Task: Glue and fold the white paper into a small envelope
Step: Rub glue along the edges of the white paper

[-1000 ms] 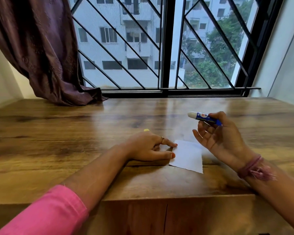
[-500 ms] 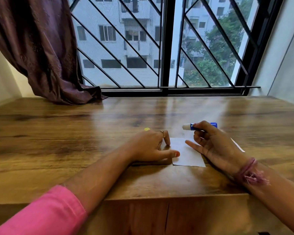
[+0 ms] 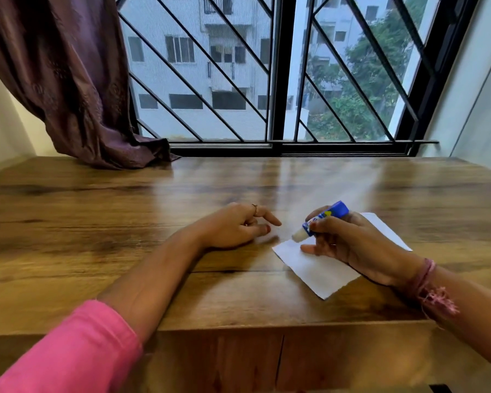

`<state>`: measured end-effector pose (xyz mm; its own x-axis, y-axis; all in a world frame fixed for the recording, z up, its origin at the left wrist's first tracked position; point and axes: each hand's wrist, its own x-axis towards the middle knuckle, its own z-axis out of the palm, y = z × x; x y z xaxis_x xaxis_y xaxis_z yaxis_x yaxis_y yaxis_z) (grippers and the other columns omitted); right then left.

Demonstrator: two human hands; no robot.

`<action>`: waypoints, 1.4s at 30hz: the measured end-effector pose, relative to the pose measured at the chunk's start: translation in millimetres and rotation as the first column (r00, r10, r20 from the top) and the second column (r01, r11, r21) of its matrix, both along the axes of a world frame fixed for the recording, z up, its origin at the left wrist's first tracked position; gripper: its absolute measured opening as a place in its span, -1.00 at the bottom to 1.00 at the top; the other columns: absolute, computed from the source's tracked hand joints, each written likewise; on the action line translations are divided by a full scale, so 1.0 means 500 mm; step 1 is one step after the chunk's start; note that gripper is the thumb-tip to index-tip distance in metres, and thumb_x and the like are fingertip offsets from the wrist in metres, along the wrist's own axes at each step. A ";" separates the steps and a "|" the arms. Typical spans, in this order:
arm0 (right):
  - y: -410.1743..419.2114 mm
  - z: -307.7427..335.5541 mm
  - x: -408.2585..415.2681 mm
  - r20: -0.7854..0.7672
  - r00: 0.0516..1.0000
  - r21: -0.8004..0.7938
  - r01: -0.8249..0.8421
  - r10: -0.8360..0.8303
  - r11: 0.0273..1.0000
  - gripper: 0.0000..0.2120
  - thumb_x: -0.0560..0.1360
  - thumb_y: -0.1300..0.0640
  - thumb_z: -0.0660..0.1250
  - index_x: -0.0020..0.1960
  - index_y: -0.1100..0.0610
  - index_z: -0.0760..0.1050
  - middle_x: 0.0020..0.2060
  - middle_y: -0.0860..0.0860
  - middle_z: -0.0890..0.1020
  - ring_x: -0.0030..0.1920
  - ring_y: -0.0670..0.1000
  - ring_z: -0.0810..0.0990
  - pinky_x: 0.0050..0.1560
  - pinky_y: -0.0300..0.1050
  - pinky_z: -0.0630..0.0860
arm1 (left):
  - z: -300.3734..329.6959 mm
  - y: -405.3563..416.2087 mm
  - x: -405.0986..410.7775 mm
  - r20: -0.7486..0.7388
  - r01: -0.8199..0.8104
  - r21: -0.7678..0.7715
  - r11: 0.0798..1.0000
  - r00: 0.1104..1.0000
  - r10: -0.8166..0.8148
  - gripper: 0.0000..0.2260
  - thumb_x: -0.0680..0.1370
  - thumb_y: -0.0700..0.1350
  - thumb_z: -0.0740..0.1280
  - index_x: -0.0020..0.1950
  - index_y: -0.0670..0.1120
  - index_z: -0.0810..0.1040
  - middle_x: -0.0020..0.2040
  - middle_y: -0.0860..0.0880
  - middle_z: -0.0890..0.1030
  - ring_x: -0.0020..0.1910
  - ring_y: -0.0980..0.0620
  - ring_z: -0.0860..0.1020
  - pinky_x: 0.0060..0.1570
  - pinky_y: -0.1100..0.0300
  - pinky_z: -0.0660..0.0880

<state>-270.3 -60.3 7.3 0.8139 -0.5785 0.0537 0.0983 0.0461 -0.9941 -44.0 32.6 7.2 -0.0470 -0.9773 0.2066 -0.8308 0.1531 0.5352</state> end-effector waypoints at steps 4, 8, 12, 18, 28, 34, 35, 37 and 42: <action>-0.016 0.008 -0.006 -0.055 0.988 0.045 -0.145 0.147 0.988 -0.89 0.38 0.25 0.35 -0.13 0.16 0.62 -0.23 0.24 0.49 -0.28 0.12 0.46 -0.08 -0.07 0.61 | 0.002 0.004 -0.001 -0.058 0.107 0.040 0.993 0.993 -0.105 -0.81 0.58 -0.01 0.28 0.16 0.17 0.57 -0.50 0.13 0.30 -0.48 0.16 0.28 -0.42 0.35 0.23; -0.033 0.019 0.001 -0.108 0.963 0.084 -0.239 0.247 0.967 -0.88 0.38 0.27 0.33 -0.11 0.18 0.62 -0.27 0.15 0.58 -0.27 0.09 0.51 -0.15 -0.07 0.62 | 0.003 0.007 -0.011 -0.099 0.203 0.047 0.978 0.975 -0.197 -0.81 0.53 0.02 0.32 0.13 0.18 0.59 -0.50 0.13 0.31 -0.49 0.18 0.28 -0.40 0.33 0.24; -0.039 0.024 0.009 -0.123 0.946 0.085 -0.291 0.299 0.953 -0.86 0.38 0.27 0.31 -0.11 0.17 0.62 -0.24 0.16 0.60 -0.32 0.02 0.54 -0.16 0.00 0.63 | 0.003 0.009 -0.017 -0.094 0.266 0.069 0.961 0.961 -0.260 -0.80 0.55 -0.07 0.35 0.12 0.18 0.58 -0.49 0.12 0.36 -0.52 0.18 0.29 -0.44 0.38 0.24; -0.035 0.038 0.005 -0.068 0.969 0.022 -0.238 0.239 0.971 -0.83 0.38 0.25 0.28 -0.15 0.14 0.64 -0.29 0.12 0.59 -0.38 -0.05 0.54 -0.31 -0.11 0.60 | 0.001 0.007 -0.020 -0.072 0.253 0.119 0.960 0.967 -0.246 -0.74 0.49 0.04 0.39 0.18 0.14 0.59 -0.48 0.02 0.40 -0.50 0.13 0.30 -0.43 0.29 0.23; 0.012 0.001 0.007 -0.050 0.996 -0.312 0.050 -0.069 0.949 -0.89 0.32 0.05 0.36 -0.27 0.06 0.62 -0.52 0.01 0.46 -0.49 -0.05 0.38 -0.52 -0.25 0.38 | -0.005 0.004 -0.035 -0.066 0.185 0.044 0.982 0.981 -0.182 -0.91 0.41 0.13 0.45 -0.11 0.29 0.64 -0.50 0.05 0.38 -0.49 0.13 0.32 -0.41 0.26 0.24; 0.028 -0.007 0.017 -0.029 0.997 -0.361 0.057 -0.073 0.931 -0.88 0.35 0.09 0.31 -0.29 0.13 0.55 -0.55 0.02 0.38 -0.56 -0.07 0.32 -0.58 -0.21 0.31 | -0.006 0.003 -0.034 -0.113 0.182 0.055 0.982 0.978 -0.175 -0.92 0.39 0.15 0.46 -0.15 0.33 0.63 -0.52 0.06 0.36 -0.50 0.12 0.30 -0.41 0.25 0.22; 0.030 -0.010 0.017 -0.046 0.996 -0.400 0.050 -0.074 0.915 -0.86 0.37 0.12 0.30 -0.26 0.19 0.53 -0.56 0.00 0.37 -0.58 -0.08 0.31 -0.58 -0.22 0.30 | -0.006 0.002 -0.032 -0.110 0.181 0.056 0.982 0.978 -0.174 -0.92 0.40 0.14 0.46 -0.15 0.33 0.63 -0.52 0.08 0.36 -0.50 0.13 0.30 -0.40 0.24 0.22; 0.034 -0.013 0.017 -0.050 0.996 -0.512 0.041 -0.077 0.858 -0.87 0.43 0.21 0.31 -0.22 0.27 0.50 -0.60 -0.06 0.42 -0.60 -0.15 0.35 -0.55 -0.33 0.31 | -0.006 -0.001 -0.030 -0.113 0.185 0.069 0.980 0.978 -0.176 -0.92 0.42 0.11 0.45 -0.12 0.29 0.64 -0.53 0.12 0.39 -0.50 0.17 0.32 -0.39 0.22 0.24; 0.044 -0.011 0.019 -0.063 0.993 -0.697 0.030 -0.103 0.716 -0.85 0.38 0.10 0.31 -0.19 0.19 0.57 -0.34 0.21 0.61 -0.35 0.08 0.54 -0.29 -0.17 0.46 | -0.001 -0.002 -0.022 -0.116 0.191 0.106 0.976 0.977 -0.179 -0.87 0.46 0.07 0.42 -0.01 0.17 0.66 -0.55 0.20 0.43 -0.51 0.22 0.33 -0.38 0.22 0.25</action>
<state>-261.0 -38.3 1.9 0.7969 -0.4612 0.3902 -0.0174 -0.6632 -0.7483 -55.1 31.8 6.9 -0.2131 -0.9713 0.1059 -0.7323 0.2305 0.6408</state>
